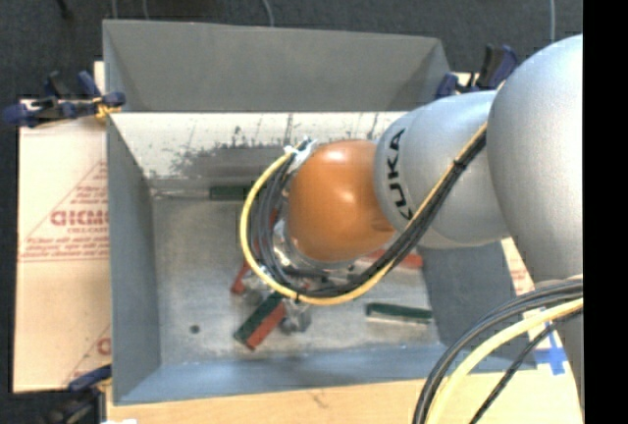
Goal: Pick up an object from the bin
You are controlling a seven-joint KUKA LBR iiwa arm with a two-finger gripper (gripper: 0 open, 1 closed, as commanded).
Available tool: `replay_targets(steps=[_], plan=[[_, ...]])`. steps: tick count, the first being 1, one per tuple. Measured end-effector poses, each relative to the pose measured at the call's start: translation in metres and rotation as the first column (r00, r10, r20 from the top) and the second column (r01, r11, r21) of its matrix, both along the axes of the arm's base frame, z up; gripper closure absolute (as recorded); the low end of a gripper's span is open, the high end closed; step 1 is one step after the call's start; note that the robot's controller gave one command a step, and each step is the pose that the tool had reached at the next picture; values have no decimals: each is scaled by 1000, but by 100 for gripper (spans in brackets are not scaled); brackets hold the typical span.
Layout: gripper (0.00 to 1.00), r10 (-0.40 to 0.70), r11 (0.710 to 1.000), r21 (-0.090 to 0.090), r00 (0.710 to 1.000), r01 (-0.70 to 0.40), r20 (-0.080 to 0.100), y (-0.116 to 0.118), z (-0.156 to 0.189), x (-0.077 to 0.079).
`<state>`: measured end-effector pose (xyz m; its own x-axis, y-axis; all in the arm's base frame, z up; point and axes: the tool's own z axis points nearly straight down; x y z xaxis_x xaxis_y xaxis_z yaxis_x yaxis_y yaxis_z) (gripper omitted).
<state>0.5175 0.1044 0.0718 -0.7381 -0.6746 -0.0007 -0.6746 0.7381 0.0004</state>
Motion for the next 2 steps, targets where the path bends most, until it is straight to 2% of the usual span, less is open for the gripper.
replay_targets(steps=[1,2], plan=[[100,0,1000,0,1000,0,-1,0,4,-1],[100,-1,1000,-1,1000,1,-7,-1,23,-3]])
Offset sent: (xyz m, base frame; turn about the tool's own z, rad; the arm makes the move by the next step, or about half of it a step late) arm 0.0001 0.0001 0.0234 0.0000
